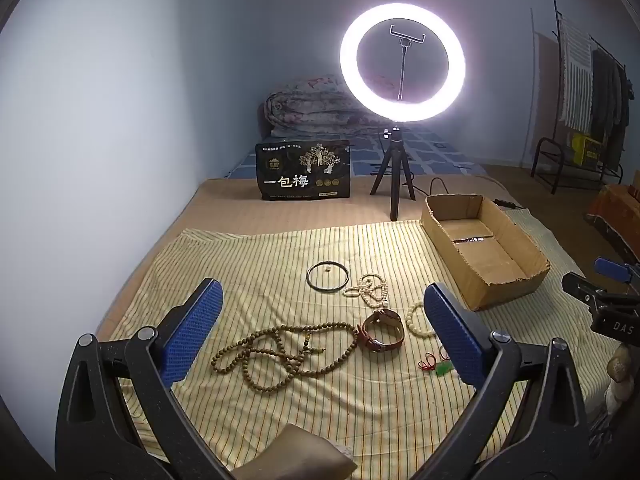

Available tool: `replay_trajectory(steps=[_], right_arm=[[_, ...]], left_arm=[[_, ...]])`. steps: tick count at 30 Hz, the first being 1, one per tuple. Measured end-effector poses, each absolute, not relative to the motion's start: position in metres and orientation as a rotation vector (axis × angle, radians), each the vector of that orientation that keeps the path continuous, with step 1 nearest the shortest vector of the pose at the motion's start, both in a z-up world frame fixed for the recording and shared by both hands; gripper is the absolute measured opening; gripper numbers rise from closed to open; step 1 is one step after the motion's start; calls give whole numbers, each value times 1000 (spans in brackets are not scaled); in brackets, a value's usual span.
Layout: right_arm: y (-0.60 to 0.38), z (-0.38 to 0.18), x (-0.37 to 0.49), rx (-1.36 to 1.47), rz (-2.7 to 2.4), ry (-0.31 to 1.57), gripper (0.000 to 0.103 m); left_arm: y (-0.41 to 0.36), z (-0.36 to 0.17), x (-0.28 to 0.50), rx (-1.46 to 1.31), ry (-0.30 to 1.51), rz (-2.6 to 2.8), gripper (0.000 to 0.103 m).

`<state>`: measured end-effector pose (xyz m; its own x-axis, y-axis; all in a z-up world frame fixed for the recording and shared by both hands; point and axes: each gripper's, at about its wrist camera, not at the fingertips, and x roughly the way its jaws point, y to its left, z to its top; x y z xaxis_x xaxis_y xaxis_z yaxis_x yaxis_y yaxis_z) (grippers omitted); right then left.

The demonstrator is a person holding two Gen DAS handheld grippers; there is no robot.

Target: Organize jewelry

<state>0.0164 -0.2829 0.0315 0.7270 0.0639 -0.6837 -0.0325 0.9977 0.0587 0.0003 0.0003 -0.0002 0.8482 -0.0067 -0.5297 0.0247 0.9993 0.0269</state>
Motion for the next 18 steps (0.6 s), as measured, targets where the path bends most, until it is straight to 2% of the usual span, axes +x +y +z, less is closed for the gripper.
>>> replay_trajectory(steps=[18], right_arm=[[-286,31,16,37,35,747,91]], left_arm=[[0,0,0,43,548,-13,102]])
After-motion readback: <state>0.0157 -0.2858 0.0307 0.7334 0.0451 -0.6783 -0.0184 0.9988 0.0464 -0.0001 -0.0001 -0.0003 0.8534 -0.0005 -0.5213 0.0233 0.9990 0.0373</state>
